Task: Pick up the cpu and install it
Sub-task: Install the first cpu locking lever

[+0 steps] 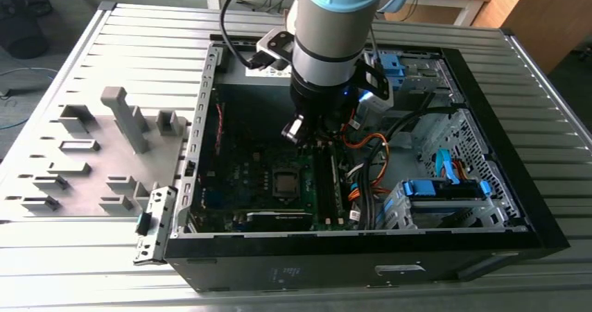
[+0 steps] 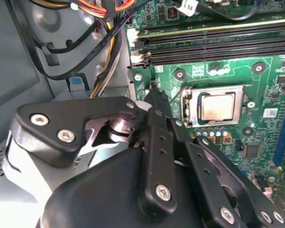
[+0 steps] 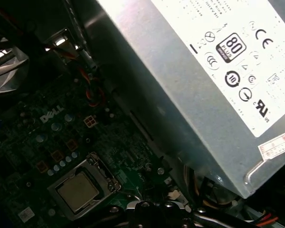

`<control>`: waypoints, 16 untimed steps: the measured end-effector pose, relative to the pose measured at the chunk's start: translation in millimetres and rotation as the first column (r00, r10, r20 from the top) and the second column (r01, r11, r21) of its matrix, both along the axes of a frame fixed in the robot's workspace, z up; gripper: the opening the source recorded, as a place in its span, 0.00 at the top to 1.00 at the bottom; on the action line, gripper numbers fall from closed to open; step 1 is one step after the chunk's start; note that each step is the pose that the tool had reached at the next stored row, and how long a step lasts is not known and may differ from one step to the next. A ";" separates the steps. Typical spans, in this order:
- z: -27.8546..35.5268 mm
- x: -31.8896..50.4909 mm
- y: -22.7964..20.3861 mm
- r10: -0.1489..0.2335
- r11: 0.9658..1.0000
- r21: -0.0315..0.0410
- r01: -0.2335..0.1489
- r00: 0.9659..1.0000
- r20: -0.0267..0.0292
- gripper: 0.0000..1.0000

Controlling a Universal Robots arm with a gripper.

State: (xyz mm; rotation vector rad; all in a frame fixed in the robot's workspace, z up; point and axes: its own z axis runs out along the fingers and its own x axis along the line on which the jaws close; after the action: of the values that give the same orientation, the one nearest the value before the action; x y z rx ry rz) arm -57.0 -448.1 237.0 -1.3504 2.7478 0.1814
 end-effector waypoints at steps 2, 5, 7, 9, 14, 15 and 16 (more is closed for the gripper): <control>-0.1 0.0 -0.3 0.011 1.000 -0.005 -0.011 1.000 0.000 0.89; -0.1 0.0 -0.7 0.029 0.999 -0.014 -0.029 1.000 0.000 0.89; -0.1 0.0 -1.0 0.040 0.999 -0.020 -0.040 0.999 0.000 0.89; -0.1 0.0 -1.2 0.051 0.998 -0.027 -0.051 0.999 -0.001 0.89; -0.1 0.0 -1.3 0.082 0.995 -0.052 -0.082 0.997 -0.004 0.89; 0.0 0.0 -1.3 0.087 0.994 -0.058 -0.087 0.996 -0.004 0.89; -0.1 0.0 -1.3 0.093 0.994 -0.063 -0.093 0.996 -0.005 0.89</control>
State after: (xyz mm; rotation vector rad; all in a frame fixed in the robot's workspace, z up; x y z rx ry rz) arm -57.0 -449.4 237.0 -1.4958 2.7164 0.1016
